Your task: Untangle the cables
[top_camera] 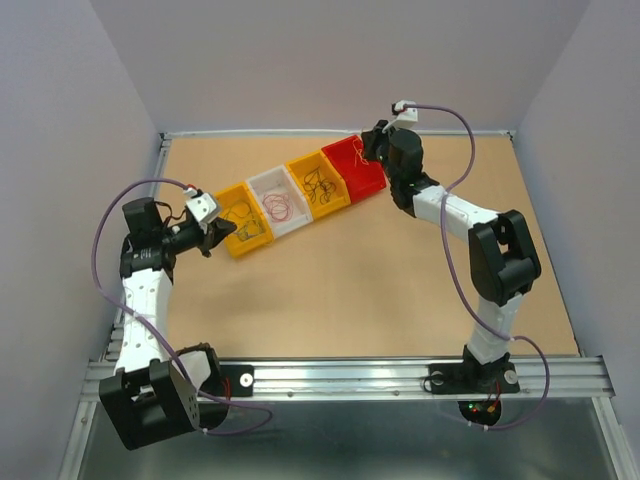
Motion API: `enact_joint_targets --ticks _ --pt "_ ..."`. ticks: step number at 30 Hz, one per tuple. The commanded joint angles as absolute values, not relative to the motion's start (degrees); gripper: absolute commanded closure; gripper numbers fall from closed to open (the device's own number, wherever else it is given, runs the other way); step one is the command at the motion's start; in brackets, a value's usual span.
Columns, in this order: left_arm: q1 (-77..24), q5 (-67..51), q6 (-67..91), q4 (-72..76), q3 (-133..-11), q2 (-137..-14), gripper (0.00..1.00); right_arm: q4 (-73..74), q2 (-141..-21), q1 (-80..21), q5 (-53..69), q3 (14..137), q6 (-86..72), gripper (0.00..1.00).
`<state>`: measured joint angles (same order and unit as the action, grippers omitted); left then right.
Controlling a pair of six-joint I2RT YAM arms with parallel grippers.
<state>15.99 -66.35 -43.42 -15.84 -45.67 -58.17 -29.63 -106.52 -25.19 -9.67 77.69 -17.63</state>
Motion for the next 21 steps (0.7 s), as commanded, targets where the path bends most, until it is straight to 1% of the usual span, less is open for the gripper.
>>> enact_joint_targets --ticks 1,6,12,17,21 --pt "13.19 -62.85 -39.64 -10.29 -43.95 -56.17 1.00 -28.74 -110.47 -25.22 -3.96 84.37 -20.04 1.00" --pt "10.99 -59.24 -37.44 -7.12 -42.28 -54.41 1.00 -26.37 -114.52 -25.14 -0.44 88.24 -21.09 1.00" --pt "10.72 -57.92 -36.48 -6.15 -41.84 -53.79 1.00 -21.98 -119.09 -25.14 -0.44 92.11 -21.18 0.99" --pt "10.20 -57.74 -36.47 -6.15 -41.75 -53.88 1.00 -21.10 -120.50 -25.14 -1.67 92.37 -20.83 1.00" --pt "9.93 -57.48 -36.74 -5.89 -41.48 -53.61 1.00 -17.68 -122.16 -26.54 -1.93 94.91 -19.17 1.00"
